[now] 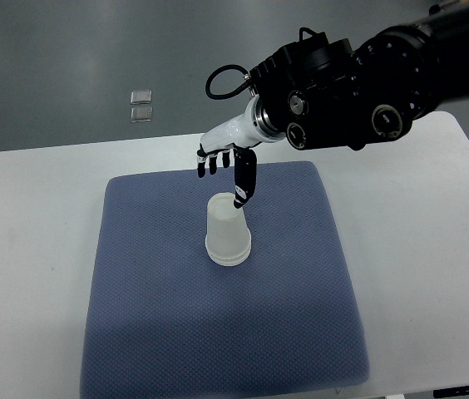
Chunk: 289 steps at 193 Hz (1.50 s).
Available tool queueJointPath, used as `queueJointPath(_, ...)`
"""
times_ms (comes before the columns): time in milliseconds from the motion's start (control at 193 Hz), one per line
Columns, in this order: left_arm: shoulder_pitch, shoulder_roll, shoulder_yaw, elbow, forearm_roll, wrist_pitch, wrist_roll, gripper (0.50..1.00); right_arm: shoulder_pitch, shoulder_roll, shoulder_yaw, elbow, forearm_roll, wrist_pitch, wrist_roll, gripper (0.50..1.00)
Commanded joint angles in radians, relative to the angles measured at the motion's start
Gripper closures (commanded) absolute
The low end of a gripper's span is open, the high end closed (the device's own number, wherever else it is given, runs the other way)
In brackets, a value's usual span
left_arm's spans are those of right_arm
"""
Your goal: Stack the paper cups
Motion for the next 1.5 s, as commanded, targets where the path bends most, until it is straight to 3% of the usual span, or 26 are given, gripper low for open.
queueJointPath(0,0.000,0.000,0.000,0.001,0.000,0.000,-0.001,0.500,-0.003,0.000,0.000,0.000,0.000,0.000,0.001,0.666)
queueJointPath(125,0.000,0.000,0.000,-0.001,0.000,0.000,-0.001,0.500,-0.026,-0.015,0.003,-0.008,0.000,-0.017,0.005,0.668)
queueJointPath(374,0.000,0.000,0.000,-0.001,0.000,0.000,-0.001,0.500,-0.160,-0.125,0.060,-0.095,0.112,-0.155,0.012,0.668)
queueJointPath(550,0.000,0.000,0.000,-0.001,0.000,0.000,-0.001,0.500,-0.351,-0.314,0.308,-0.196,0.201,-0.163,0.011,0.668)
queueJointPath(685,-0.002,0.000,0.000,-0.002,0.000,0.000,0.001,0.500,-0.489,-0.385,0.520,-0.245,0.284,-0.163,0.018,0.664)
queueJointPath(934,-0.002,0.000,0.000,-0.002,0.000,0.000,-0.001,0.500,-0.774,-0.365,0.905,-0.431,0.451,-0.173,0.093,0.634)
queueJointPath(1204,0.000,0.000,0.000,-0.001,0.000,0.000,-0.001,0.500,-1.057,-0.262,1.263,-0.604,0.483,-0.158,0.104,0.585)
queueJointPath(1370,0.000,0.000,0.000,-0.001,0.000,0.000,0.001,0.500,-1.172,-0.213,1.433,-0.646,0.480,-0.062,0.147,0.576)
queueJointPath(1495,-0.002,0.000,0.000,-0.001,0.000,0.000,0.001,0.500,-1.206,-0.207,1.477,-0.649,0.483,-0.042,0.176,0.574)
